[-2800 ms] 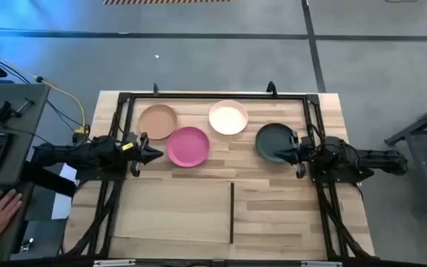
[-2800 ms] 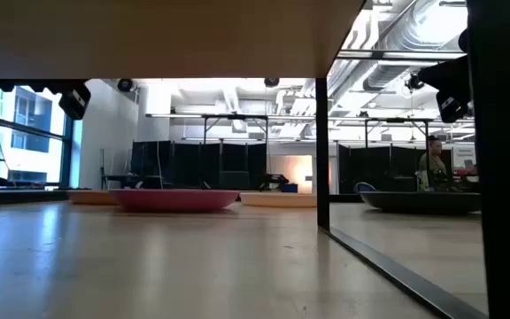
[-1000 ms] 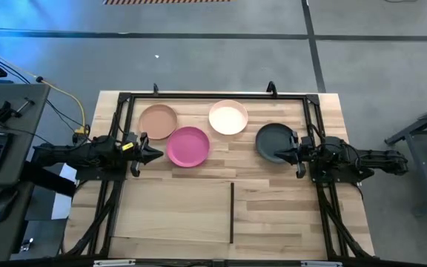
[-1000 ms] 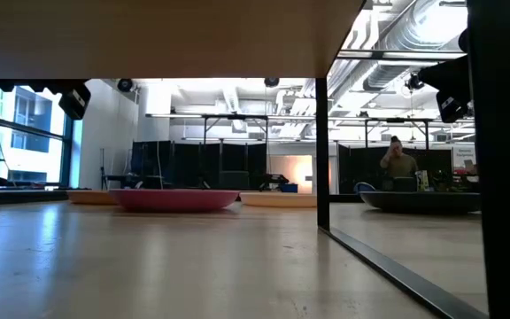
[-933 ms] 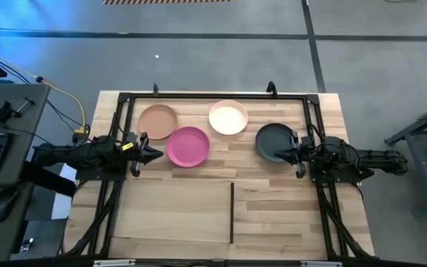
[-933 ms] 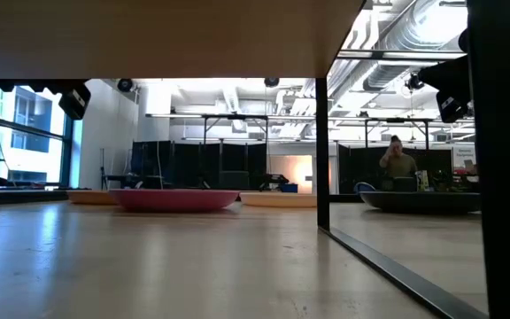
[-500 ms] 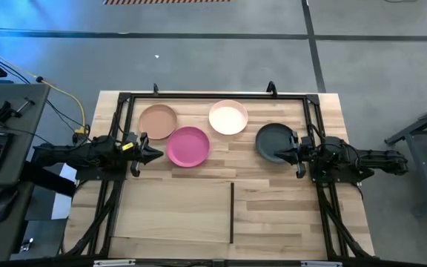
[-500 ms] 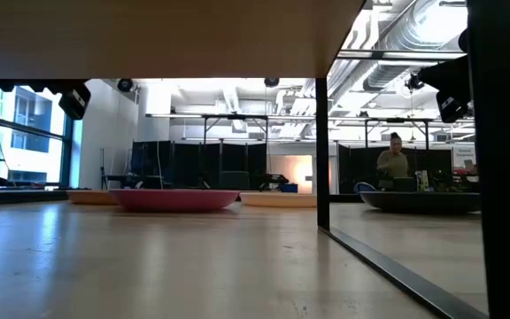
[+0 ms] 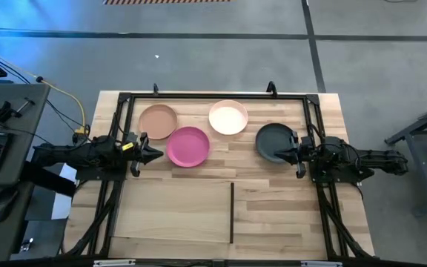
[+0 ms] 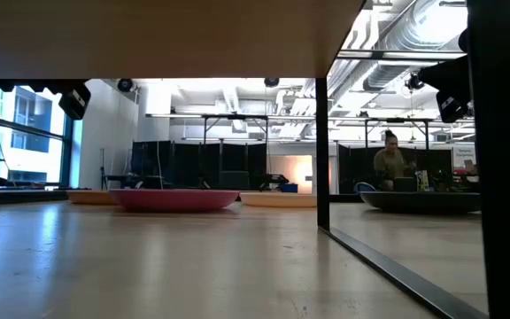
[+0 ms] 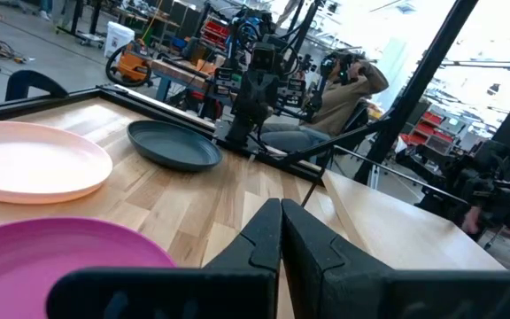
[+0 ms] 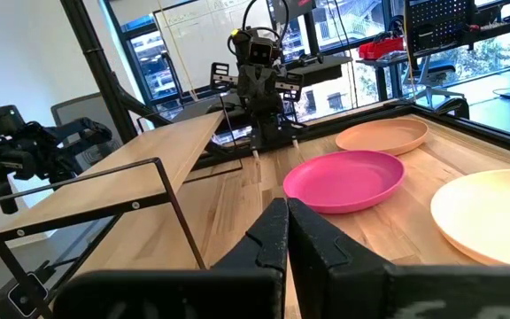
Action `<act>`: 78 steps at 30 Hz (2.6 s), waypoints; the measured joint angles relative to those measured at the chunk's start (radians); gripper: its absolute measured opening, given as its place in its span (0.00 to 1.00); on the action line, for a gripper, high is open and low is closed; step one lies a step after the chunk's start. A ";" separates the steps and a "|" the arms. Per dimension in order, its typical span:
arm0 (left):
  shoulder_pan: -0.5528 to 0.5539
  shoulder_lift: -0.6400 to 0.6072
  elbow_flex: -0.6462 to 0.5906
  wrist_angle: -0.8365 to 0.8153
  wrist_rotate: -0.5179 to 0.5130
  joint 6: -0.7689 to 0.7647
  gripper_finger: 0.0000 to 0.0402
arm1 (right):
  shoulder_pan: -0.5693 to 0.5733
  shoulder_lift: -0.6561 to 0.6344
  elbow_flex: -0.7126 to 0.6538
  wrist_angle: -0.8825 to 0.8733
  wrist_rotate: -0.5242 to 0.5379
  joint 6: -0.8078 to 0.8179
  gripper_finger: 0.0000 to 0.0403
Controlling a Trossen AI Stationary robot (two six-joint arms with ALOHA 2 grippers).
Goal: Place and stack plates onto a shelf
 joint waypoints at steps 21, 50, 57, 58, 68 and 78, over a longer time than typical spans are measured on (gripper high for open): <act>0.000 0.000 0.000 0.000 0.000 0.000 0.00 | 0.001 0.356 0.162 0.628 0.505 0.644 0.00; 0.000 0.000 0.000 -0.001 0.000 0.000 0.00 | -0.062 1.079 0.628 -1.063 0.227 1.441 0.56; 0.000 0.000 0.000 0.000 0.000 0.000 0.00 | -0.062 1.079 0.556 -1.009 0.217 1.500 0.56; 0.000 0.000 0.000 -0.001 0.000 0.000 0.00 | -0.062 1.079 0.544 -1.006 0.219 1.514 0.56; 0.000 0.000 0.000 -0.001 0.000 0.000 0.00 | -0.062 1.079 0.432 -0.863 0.252 1.625 0.53; 0.000 0.000 0.000 0.000 0.000 0.000 0.00 | -0.062 1.078 0.415 -0.854 0.331 1.646 0.08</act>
